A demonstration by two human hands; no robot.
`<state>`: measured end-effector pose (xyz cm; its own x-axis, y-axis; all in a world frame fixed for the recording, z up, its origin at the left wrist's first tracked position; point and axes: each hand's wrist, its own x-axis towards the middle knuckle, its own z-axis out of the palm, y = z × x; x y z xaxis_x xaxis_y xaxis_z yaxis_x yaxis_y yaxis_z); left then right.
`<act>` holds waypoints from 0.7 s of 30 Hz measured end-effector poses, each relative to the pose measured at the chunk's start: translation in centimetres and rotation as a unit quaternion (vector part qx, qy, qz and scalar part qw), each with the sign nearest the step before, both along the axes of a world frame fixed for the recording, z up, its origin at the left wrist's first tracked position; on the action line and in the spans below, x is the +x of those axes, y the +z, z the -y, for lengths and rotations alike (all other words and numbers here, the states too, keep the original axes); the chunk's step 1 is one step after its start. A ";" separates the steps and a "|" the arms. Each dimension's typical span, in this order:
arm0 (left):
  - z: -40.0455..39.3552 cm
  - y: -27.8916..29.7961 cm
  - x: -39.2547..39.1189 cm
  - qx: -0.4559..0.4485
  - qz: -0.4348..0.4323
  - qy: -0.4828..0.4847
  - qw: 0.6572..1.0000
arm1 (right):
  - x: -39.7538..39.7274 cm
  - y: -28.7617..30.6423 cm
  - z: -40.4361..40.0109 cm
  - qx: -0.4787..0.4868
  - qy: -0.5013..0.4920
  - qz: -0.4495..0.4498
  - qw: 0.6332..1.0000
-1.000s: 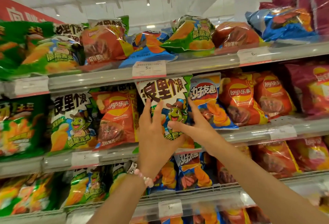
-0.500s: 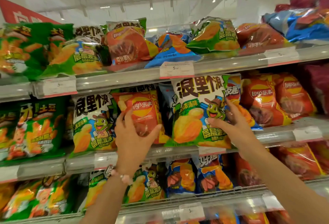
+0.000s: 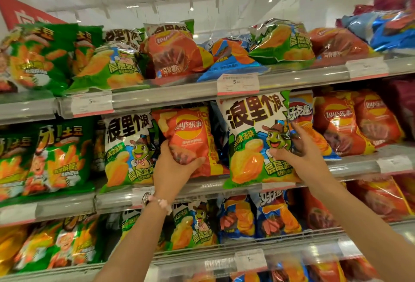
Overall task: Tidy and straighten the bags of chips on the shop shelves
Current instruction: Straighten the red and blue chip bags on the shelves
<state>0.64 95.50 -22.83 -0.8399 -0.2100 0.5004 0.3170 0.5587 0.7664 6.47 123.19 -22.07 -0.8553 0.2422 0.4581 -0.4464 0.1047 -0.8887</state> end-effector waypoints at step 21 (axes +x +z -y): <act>10.2 0.6 9.6 0.040 -0.025 0.018 0.999 | -6.3 0.5 12.3 0.109 0.023 0.004 0.994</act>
<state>10.28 85.28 -22.22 -0.8052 -0.2812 0.5221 0.3368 0.5078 0.7929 0.17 110.91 -21.60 -0.8667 0.0977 0.4891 -0.4489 0.2747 -0.8503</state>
